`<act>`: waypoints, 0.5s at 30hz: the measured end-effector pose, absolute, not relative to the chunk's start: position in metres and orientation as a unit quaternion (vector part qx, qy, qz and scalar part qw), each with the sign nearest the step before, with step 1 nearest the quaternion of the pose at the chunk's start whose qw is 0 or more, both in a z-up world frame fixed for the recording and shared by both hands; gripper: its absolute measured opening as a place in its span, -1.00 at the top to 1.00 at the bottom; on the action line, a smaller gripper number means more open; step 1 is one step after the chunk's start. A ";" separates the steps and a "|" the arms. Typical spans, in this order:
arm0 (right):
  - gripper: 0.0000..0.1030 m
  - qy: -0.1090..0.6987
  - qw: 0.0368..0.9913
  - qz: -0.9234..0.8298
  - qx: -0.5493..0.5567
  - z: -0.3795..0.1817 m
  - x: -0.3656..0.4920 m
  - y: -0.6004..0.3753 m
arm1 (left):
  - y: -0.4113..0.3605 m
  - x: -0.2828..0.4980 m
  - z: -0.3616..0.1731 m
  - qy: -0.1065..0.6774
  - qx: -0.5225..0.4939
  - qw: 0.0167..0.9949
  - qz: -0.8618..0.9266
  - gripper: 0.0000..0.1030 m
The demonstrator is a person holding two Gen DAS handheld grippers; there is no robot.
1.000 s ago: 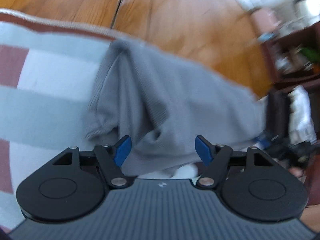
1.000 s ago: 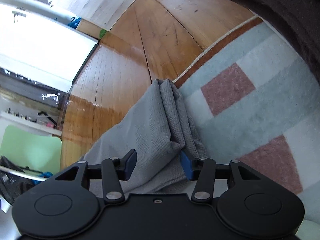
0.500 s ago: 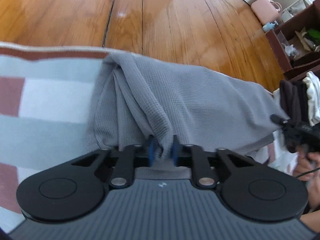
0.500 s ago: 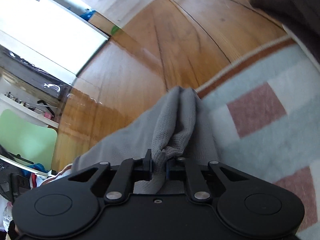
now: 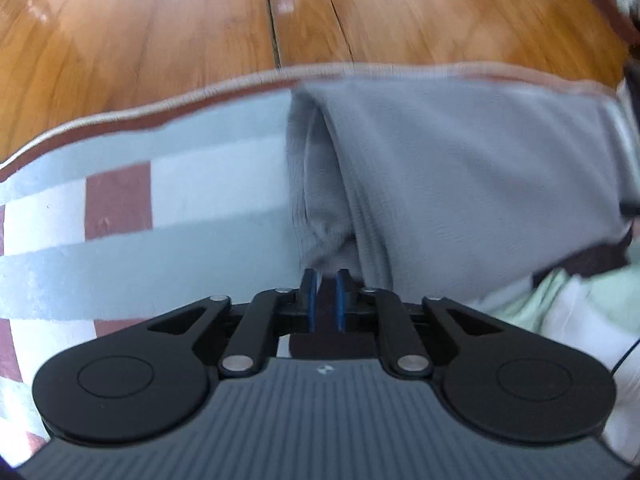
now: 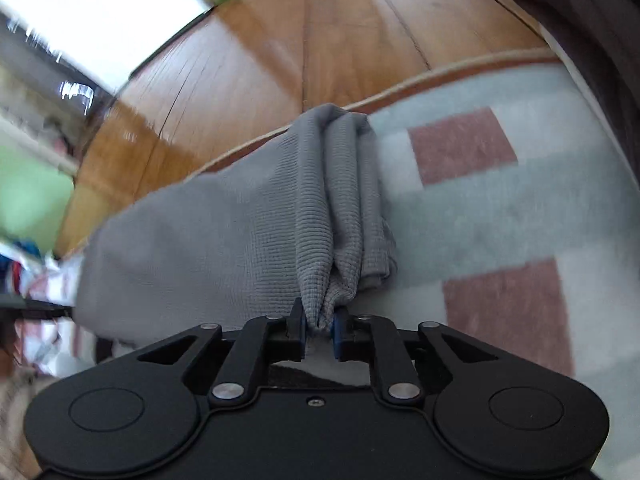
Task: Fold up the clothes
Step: 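Lower the folded end with both grippers and open them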
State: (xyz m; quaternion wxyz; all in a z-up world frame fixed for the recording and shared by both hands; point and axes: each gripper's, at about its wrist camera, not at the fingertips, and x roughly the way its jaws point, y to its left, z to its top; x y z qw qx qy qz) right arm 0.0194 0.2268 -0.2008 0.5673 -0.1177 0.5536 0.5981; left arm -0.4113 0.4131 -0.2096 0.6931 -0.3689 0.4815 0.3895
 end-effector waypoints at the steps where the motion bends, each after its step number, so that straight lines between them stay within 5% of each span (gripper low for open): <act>1: 0.64 0.550 0.563 0.604 -0.125 -0.195 0.021 0.227 | 0.419 -0.418 -0.203 0.460 -0.382 0.697 0.397 0.48; 5: 0.45 0.511 0.570 0.630 -0.135 -0.152 0.036 0.235 | 0.451 -0.428 -0.182 0.396 -0.425 0.700 0.415 0.27; 7: 0.09 0.486 0.583 0.640 -0.125 -0.132 0.045 0.249 | 0.468 -0.418 -0.175 0.381 -0.426 0.702 0.426 0.13; 15: 0.08 0.502 0.581 0.621 -0.157 -0.149 0.053 0.325 | 0.488 -0.376 -0.212 0.381 -0.425 0.685 0.453 0.09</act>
